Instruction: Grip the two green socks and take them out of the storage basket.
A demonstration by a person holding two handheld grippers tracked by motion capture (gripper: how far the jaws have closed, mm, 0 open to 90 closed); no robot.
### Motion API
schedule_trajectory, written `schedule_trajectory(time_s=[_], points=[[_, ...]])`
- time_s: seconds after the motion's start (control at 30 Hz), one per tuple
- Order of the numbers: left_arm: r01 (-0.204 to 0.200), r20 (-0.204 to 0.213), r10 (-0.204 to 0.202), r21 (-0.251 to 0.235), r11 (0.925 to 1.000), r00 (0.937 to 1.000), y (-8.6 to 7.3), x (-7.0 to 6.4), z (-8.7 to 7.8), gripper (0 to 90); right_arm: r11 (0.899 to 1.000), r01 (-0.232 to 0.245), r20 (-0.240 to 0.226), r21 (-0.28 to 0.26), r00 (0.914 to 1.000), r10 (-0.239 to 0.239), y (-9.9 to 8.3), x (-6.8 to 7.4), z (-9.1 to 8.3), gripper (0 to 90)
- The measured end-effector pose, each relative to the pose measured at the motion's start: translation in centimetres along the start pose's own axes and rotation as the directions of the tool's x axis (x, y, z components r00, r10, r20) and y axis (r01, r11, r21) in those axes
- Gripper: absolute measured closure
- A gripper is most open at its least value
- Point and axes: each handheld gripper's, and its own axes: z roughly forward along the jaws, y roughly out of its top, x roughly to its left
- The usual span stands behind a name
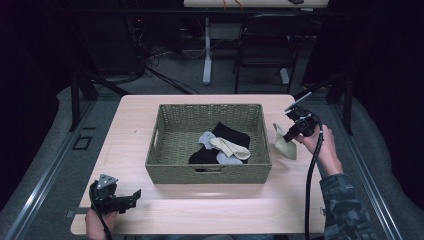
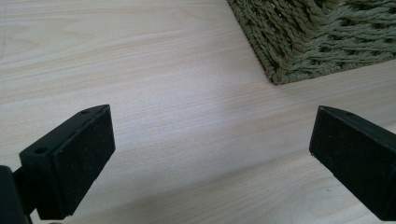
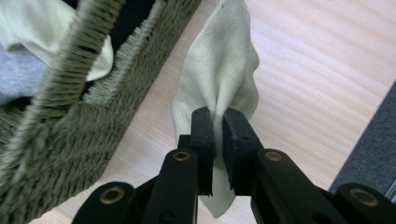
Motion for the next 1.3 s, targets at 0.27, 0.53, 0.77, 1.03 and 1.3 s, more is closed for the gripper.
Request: schedule_trajectory(time_s=[0.27, 0.53, 0.77, 1.03, 1.3], points=[[0.000, 0.001, 0.000, 0.000, 1.0000, 1.0000, 0.0, 0.0, 0.0, 0.2, 1.000, -0.017, -0.007, 0.017, 0.9998, 0.018, -0.4, -0.1, 2.3, 83.0], [0.000, 0.001, 0.000, 0.000, 1.0000, 1.0000, 0.0, 0.0, 0.0, 0.2, 0.999, -0.026, -0.010, 0.036, 0.9996, 0.026, -0.5, -0.3, 3.5, 81.8], [0.000, 0.002, 0.000, 0.000, 1.0000, 1.0000, 0.0, 0.0, 0.0, 0.2, 0.999, -0.025, -0.003, 0.038, 0.9997, 0.025, -0.5, -0.1, 3.5, 78.5], [0.000, 0.002, 0.000, 0.001, 1.0000, 1.0000, 0.0, 0.0, 0.0, 0.2, 0.999, -0.016, -0.008, 0.031, 0.9998, 0.016, -0.4, -0.1, 2.3, 60.7], [-0.002, 0.003, 0.002, 0.003, 1.0000, 1.0000, 0.0, 0.0, 0.0, 0.2, 1.000, -0.002, -0.002, -0.017, 1.0000, 0.002, 0.1, 0.4, -0.2, 49.8]])
